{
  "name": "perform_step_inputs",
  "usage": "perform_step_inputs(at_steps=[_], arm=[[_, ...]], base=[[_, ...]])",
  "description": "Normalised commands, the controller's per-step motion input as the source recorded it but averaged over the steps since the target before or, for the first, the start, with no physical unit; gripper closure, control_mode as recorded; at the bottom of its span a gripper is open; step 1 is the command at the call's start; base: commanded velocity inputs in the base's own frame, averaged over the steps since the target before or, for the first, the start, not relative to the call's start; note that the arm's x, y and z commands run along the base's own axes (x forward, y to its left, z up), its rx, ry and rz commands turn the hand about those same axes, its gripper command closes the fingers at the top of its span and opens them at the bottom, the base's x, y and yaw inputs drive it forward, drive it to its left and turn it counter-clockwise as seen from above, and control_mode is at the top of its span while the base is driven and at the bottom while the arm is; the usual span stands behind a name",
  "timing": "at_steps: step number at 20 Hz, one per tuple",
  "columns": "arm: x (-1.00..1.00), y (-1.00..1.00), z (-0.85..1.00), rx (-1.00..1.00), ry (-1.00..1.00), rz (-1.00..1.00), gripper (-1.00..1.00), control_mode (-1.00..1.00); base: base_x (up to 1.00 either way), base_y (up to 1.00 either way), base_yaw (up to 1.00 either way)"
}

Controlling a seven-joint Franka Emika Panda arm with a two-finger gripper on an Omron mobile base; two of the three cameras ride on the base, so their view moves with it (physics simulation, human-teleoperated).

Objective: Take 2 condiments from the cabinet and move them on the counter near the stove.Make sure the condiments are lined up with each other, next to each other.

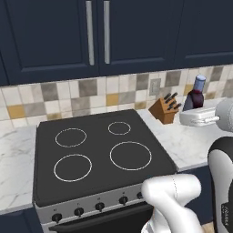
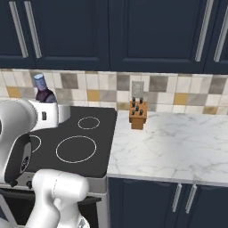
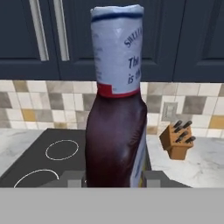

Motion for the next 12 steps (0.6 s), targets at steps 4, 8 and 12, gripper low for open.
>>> perform_step_inputs(at_steps=[4, 8, 12], arm=[[0.17, -0.06, -0.14, 0.00, 0.11, -0.09, 1.00, -1.00], [0.38, -0.15, -0.38, -0.01, 0.22, -0.19, 1.00, -1.00], [0.26, -0.09, -0.45, -0.02, 0.13, -0.19, 1.00, -1.00]], base=[[0.16, 0.00, -0.07], [0.00, 0.00, 0.00], [0.00, 0.00, 0.00]])
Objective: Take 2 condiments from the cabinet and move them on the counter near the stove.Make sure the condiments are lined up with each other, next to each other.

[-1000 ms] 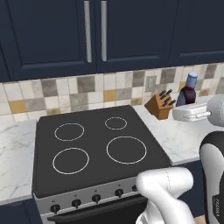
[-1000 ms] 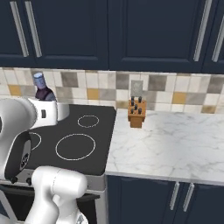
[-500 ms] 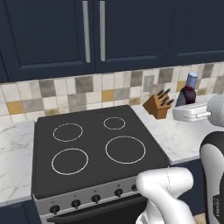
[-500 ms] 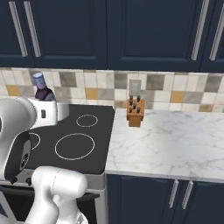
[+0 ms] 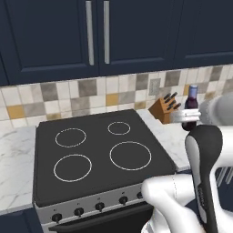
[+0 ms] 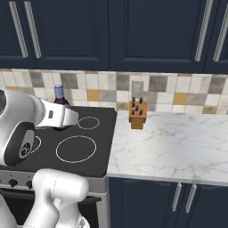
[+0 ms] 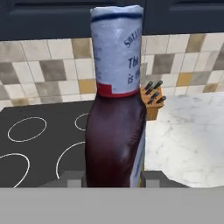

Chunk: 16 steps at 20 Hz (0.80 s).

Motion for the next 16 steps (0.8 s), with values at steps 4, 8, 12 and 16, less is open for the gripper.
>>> perform_step_inputs(at_steps=[4, 8, 12, 16], arm=[[0.23, -0.18, -0.49, -0.04, 0.06, -0.15, 1.00, -1.00], [0.25, -0.52, -0.48, -0.06, 0.04, 0.00, 1.00, -1.00], [0.29, -0.60, -0.47, -0.04, 0.01, 0.00, 1.00, -1.00], [0.41, -0.39, -0.75, -0.10, 0.00, 0.04, 1.00, -1.00]], base=[[0.00, 0.00, 0.00], [0.00, 0.00, 0.00], [0.00, 0.00, 0.00], [0.00, 0.00, 0.00]])
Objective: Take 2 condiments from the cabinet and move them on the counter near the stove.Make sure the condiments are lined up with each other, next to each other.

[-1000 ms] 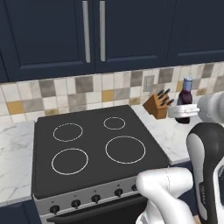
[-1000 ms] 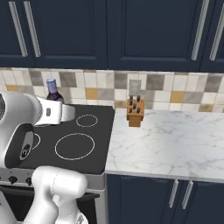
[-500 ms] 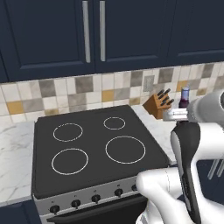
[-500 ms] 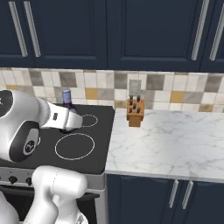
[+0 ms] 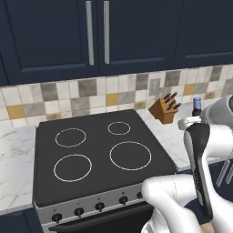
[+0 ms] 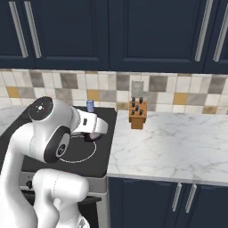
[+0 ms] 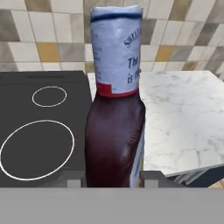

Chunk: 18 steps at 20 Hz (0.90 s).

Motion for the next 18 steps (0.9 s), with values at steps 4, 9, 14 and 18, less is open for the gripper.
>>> perform_step_inputs(at_steps=[4, 9, 14, 18], arm=[[0.39, -0.18, -0.94, -0.12, -0.04, 0.02, 1.00, -1.00], [0.29, -0.10, -0.86, -0.09, -0.10, 0.00, 1.00, -1.00], [0.23, -0.10, -0.71, -0.01, -0.13, 0.00, 1.00, -1.00], [0.21, -0.11, -0.65, 0.00, -0.06, 0.00, 1.00, -1.00]], base=[[0.00, 0.00, 0.00], [0.00, 0.00, 0.00], [0.00, 0.00, 0.00], [0.00, 0.00, 0.00]])
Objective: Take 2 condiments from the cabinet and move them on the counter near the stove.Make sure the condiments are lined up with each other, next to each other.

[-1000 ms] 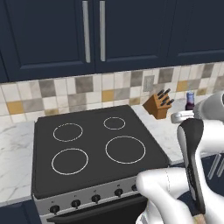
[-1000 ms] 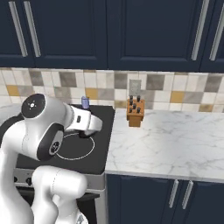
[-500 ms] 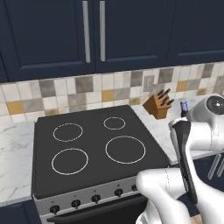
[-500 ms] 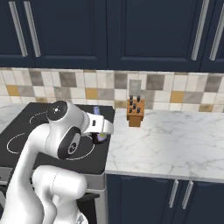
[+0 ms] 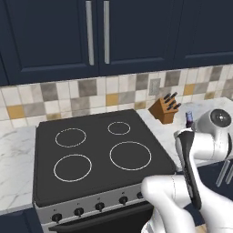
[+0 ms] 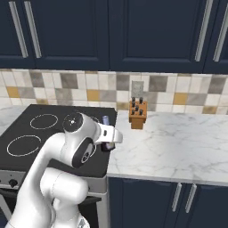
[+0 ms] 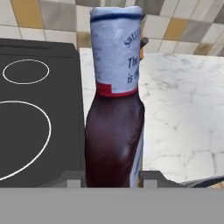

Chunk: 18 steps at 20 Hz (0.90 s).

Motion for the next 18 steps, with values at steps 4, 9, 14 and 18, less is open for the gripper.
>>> perform_step_inputs(at_steps=[4, 9, 14, 18], arm=[[0.34, -0.13, -0.65, -0.01, 0.00, 0.00, 1.00, -1.00], [0.34, -0.07, -0.64, 0.00, -0.03, 0.00, 1.00, -1.00], [0.38, -0.11, -0.52, 0.00, -0.08, 0.00, 1.00, -1.00], [0.26, -0.08, -0.37, 0.00, -0.12, 0.00, 1.00, -1.00]], base=[[0.00, 0.00, 0.00], [0.00, 0.00, 0.00], [0.00, 0.00, 0.00], [0.00, 0.00, 0.00]])
